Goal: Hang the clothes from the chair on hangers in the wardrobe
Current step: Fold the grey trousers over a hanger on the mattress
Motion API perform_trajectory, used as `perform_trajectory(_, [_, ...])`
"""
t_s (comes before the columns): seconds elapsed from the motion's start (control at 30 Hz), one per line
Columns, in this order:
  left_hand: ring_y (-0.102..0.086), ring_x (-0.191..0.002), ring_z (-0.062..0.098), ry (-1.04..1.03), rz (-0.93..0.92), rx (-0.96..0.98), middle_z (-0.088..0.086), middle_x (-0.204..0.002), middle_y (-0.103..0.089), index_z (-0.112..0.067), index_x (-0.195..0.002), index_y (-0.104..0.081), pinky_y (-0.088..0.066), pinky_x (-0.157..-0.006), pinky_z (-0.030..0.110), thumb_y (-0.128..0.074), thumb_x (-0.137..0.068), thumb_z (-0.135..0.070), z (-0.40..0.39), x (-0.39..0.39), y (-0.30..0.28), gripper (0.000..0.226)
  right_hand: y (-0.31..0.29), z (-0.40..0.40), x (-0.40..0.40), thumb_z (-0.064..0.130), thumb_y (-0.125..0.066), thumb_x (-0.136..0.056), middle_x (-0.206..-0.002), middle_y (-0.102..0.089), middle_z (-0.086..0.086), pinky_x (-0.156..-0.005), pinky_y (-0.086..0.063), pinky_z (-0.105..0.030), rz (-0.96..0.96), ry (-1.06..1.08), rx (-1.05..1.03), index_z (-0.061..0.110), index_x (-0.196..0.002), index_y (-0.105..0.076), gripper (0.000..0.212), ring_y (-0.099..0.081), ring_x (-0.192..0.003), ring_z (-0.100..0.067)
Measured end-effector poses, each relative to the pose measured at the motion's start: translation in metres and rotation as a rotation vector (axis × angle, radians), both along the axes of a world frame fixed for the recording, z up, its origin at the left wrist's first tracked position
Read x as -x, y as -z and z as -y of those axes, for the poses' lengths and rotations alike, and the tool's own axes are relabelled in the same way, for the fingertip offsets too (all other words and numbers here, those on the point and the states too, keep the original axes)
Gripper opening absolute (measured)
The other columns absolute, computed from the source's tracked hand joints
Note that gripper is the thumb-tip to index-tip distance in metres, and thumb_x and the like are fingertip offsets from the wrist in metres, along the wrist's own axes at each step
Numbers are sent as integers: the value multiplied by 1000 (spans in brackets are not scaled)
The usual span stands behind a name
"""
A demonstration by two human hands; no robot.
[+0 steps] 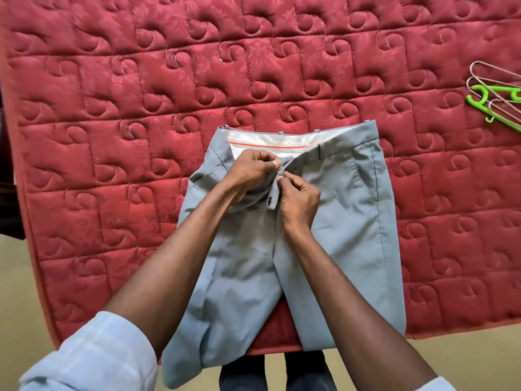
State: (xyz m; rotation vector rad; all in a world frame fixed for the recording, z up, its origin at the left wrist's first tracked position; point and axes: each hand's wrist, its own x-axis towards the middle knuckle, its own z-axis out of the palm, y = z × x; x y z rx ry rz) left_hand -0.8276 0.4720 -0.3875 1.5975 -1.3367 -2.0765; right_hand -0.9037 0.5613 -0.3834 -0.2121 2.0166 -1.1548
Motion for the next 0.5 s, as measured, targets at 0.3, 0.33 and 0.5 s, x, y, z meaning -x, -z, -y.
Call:
perform_trajectory(0.3, [-51, -75, 10, 59, -135, 84, 11, -85, -59, 5, -99, -64, -45, -68, 17, -55, -97, -4, 0, -12, 1, 13, -11, 11, -4, 15, -73, -83, -68, -67, 12, -67, -51, -24, -128, 19, -1, 11, -84, -77, 6, -60, -66, -6])
perform_trajectory(0.33, [-50, -74, 9, 69, -136, 99, 10, -84, -58, 6, -100, -63, -45, -66, 16, -54, -98, -4, 0, -12, 0, 13, -12, 11, -5, 15, -73, -83, -67, -66, 13, -66, -50, -24, -133, 28, -5, 11, -82, -76, 5, -59, -65, -5])
perform_trajectory(0.5, [-50, -65, -2, 138, -123, 162, -2, -77, -59, 0, -96, -63, -43, -63, 12, -54, -98, -3, 2, -11, -1, 10, -15, 13, -10, 14, -72, -83, -70, -69, 5, -66, -52, -28, -122, 102, -8, 9, -83, -75, 6, -59, -64, -7])
